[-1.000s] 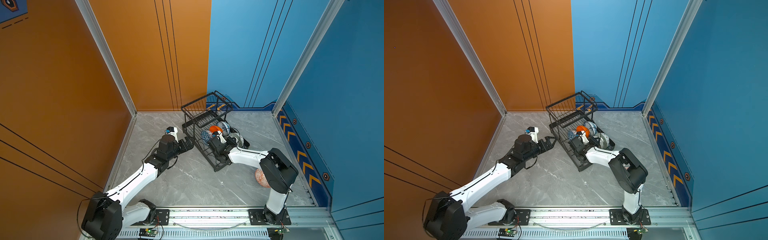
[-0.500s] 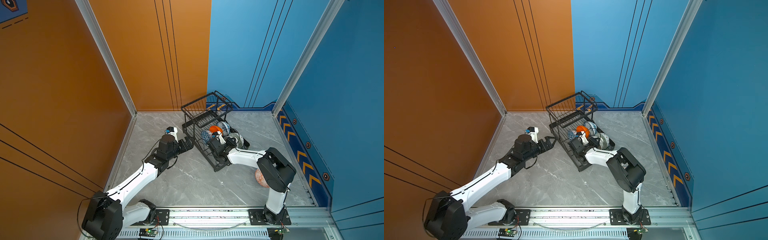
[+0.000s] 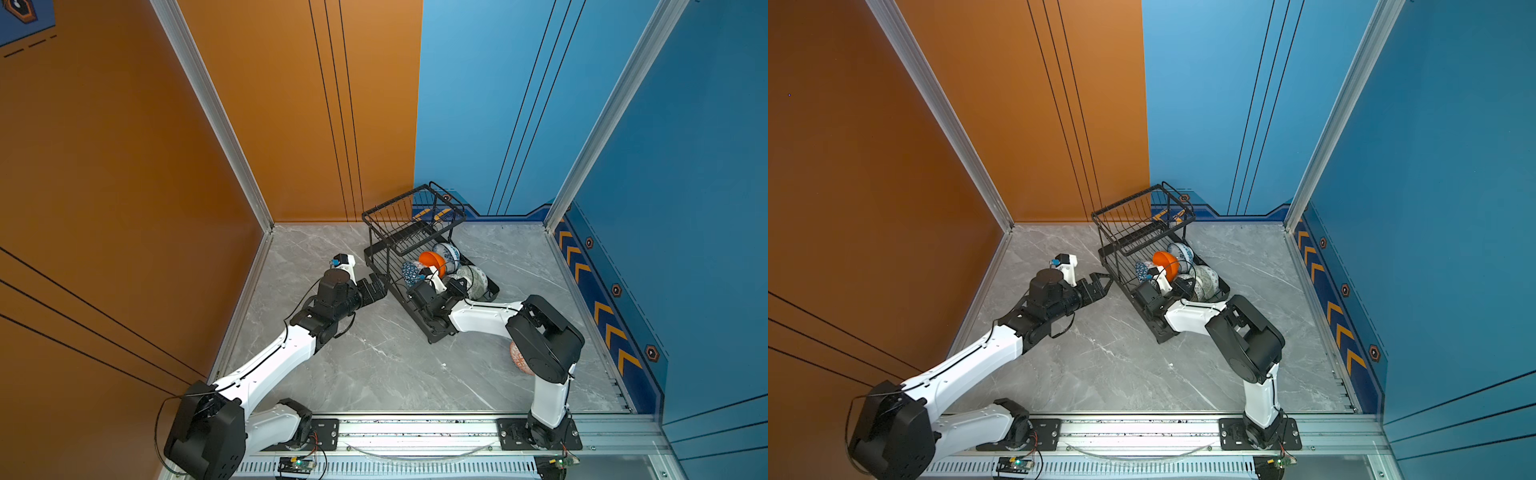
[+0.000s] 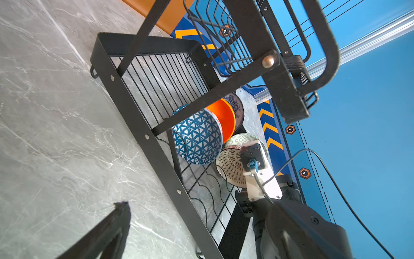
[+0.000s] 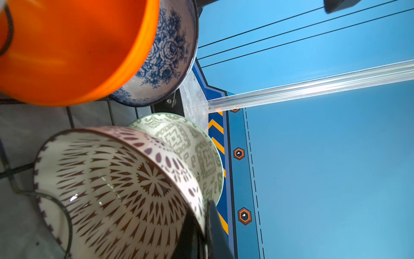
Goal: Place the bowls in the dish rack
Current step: 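Lower the white-and-maroon bowl into the rack while the left gripper nears the rack, then open the right gripper and move it over the orange-patterned bowl on the floor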
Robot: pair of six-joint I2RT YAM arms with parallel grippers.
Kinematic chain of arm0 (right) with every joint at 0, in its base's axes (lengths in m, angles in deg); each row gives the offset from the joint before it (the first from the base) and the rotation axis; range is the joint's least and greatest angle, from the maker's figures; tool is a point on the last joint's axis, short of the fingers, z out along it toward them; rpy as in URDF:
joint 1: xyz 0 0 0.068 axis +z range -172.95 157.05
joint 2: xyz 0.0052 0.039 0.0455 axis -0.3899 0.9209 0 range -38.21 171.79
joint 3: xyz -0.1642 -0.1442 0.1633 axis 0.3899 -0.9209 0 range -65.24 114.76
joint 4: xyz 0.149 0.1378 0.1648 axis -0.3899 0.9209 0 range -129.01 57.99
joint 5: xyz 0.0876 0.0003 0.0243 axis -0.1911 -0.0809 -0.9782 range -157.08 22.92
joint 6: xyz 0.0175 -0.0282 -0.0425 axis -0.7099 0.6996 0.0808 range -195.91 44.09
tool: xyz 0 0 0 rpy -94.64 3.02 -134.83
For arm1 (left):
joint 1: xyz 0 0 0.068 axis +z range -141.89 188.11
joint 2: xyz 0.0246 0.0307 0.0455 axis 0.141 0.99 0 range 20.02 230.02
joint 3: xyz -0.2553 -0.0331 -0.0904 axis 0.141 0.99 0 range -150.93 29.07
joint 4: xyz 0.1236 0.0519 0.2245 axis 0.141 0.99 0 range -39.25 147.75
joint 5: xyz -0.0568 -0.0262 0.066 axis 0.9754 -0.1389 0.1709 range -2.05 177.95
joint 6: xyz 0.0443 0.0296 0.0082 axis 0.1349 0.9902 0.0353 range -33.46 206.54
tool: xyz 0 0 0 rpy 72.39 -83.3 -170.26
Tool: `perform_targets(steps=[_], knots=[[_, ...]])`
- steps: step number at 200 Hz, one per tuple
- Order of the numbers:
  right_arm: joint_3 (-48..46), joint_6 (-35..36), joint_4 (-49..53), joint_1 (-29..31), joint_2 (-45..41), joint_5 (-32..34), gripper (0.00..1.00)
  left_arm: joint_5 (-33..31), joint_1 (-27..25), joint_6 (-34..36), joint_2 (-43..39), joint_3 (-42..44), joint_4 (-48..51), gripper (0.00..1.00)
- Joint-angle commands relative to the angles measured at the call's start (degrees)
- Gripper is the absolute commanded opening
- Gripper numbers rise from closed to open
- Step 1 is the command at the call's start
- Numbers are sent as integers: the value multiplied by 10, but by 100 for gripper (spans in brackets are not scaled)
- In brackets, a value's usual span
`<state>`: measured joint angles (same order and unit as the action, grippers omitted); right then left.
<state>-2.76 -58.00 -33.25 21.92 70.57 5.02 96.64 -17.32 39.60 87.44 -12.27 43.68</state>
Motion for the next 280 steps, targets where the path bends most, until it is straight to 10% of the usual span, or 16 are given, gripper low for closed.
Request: perform_targets(steps=[1, 182, 280], knots=[[10, -41, 52, 1, 12, -12, 0, 11, 6, 5, 2, -2, -13, 98], [75, -230, 254, -34, -9, -126, 22, 1, -13, 6, 10, -19, -13, 98], [69, -233, 255, -33, -95, -202, 79, -26, -34, 20, 12, -43, 20, 98]])
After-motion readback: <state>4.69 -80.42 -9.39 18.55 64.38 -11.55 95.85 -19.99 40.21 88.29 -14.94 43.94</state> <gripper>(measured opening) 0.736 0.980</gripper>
